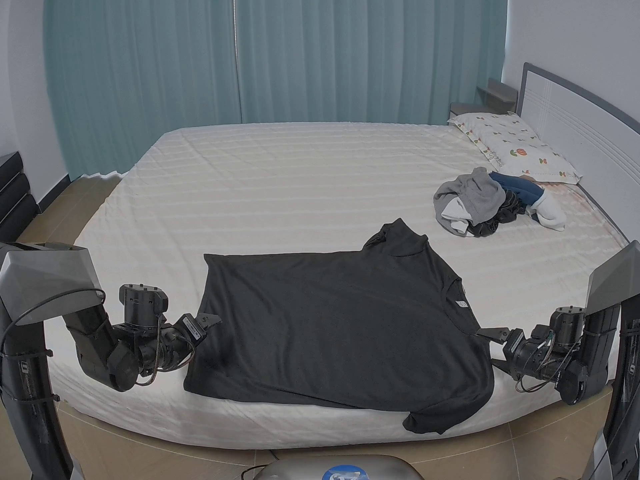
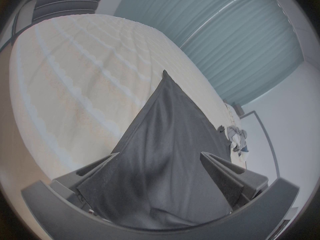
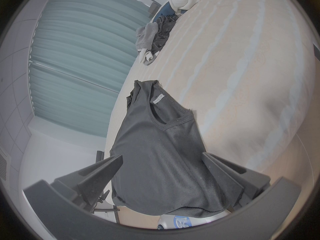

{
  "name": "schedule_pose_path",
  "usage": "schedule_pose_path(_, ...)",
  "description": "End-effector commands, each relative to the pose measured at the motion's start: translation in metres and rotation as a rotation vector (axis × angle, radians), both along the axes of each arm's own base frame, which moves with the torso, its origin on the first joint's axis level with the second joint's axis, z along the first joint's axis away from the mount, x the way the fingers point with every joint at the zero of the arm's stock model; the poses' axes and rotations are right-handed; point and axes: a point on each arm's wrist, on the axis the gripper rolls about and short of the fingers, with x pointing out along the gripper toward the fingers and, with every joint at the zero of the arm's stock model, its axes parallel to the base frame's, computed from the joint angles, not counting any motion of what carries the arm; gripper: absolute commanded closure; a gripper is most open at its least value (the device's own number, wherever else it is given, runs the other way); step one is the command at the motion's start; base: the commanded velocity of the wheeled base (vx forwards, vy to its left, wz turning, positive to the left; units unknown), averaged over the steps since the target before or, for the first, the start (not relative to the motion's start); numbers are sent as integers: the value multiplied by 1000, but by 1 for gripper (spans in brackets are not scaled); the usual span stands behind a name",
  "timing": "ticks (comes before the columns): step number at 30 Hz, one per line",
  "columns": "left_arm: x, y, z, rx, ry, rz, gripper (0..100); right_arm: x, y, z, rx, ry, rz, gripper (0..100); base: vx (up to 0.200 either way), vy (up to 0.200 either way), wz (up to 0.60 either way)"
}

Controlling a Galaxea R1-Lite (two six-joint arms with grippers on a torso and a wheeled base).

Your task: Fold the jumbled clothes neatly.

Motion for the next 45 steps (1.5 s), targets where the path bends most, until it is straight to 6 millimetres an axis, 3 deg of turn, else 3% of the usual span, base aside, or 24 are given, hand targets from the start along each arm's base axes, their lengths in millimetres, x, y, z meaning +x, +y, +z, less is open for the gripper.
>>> schedule_pose_path(1, 8, -5, -9, -23, -4, 5, 0, 1, 0, 1, 1, -9, 0, 0, 0, 0, 0)
schedule_pose_path(9, 5, -34, -14, -33, 4, -68, 0, 2, 0, 0, 0, -12, 2, 0, 0, 0, 0)
schedule_pose_path(16, 3, -43, -25, 0, 24, -105, 0, 2, 0, 0, 0, -11, 2, 0, 0, 0, 0)
schedule_pose_path(19, -10, -45, -27, 23, 57, -134, 0, 2, 0, 0, 0, -12, 2, 0, 0, 0, 0)
schedule_pose_path(25, -20, -38, -16, 46, 55, -128, 0, 2, 0, 0, 0, -12, 2, 0, 0, 0, 0)
schedule_pose_path(38, -67, -23, -21, 204, 188, -238, 0, 2, 0, 0, 1, -12, 1, 0, 0, 0, 0)
schedule_pose_path(45, -71, -16, -4, 217, 186, -234, 0, 2, 0, 0, 1, -12, 1, 0, 0, 0, 0)
